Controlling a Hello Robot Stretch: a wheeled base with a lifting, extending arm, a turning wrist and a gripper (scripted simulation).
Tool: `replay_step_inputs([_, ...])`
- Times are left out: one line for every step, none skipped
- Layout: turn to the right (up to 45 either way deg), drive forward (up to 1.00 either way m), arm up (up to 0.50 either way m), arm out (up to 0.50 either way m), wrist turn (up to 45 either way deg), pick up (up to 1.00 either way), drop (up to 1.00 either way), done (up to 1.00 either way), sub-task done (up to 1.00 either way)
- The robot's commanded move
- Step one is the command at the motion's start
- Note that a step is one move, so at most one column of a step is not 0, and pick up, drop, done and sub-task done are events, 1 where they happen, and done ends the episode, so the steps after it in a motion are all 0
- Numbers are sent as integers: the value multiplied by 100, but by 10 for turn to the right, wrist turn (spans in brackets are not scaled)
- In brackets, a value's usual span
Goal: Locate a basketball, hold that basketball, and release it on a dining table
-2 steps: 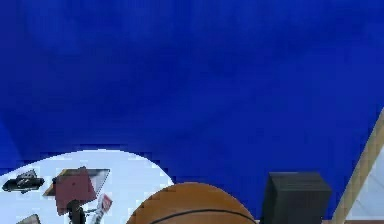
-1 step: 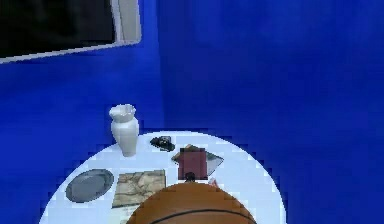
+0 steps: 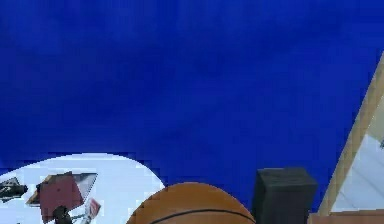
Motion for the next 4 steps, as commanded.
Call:
replay_step_inputs([-450,0,0,0,0,0,0,0,0])
replay_step_inputs([450,0,0,0,0,0,0,0,0])
replay_step_inputs([30,0,0,0,0,0,0,0,0])
replay_step_inputs([-450,0,0,0,0,0,0,0,0])
